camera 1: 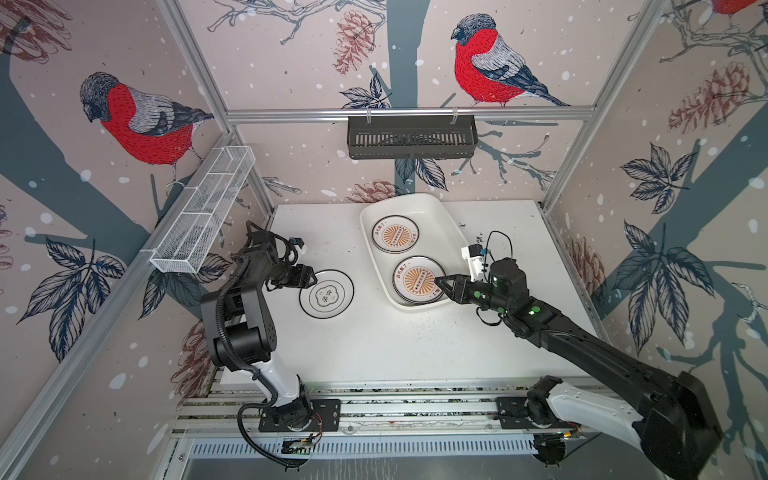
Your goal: Place the plates into the plastic bin on the countertop
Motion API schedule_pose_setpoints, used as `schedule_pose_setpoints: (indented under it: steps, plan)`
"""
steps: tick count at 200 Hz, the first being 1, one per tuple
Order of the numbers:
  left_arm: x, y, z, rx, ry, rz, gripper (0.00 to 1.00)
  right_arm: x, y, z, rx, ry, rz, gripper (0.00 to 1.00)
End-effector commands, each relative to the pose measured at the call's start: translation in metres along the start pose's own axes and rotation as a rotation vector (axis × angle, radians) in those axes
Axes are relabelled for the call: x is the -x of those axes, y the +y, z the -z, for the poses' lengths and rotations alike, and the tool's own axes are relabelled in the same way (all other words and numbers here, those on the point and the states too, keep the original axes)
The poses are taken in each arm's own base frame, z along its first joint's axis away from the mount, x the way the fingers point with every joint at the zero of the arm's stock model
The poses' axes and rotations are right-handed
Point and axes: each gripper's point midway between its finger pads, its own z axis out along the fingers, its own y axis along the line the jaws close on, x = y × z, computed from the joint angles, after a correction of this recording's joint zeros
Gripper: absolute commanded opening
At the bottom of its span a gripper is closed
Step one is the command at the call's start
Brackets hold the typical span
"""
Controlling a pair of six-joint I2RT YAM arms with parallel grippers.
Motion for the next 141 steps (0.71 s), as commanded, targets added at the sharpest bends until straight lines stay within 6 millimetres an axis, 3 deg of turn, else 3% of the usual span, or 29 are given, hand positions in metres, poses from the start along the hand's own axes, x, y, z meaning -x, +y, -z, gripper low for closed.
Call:
schedule_pose_setpoints:
  steps: [1, 106, 141]
  plan:
    - [0.0, 0.002, 0.0, -0.04, -0.011, 0.039, 0.76, 0.003, 0.011, 0.001, 0.061, -0.022, 0.013, 0.35]
    - [-0.025, 0.016, -0.024, -0.138, 0.016, 0.131, 0.74, -0.01, 0.005, 0.0, 0.075, -0.018, -0.026, 0.35]
    - [-0.027, 0.02, -0.03, -0.149, 0.015, 0.154, 0.69, -0.012, 0.004, 0.0, 0.082, -0.025, -0.041, 0.35]
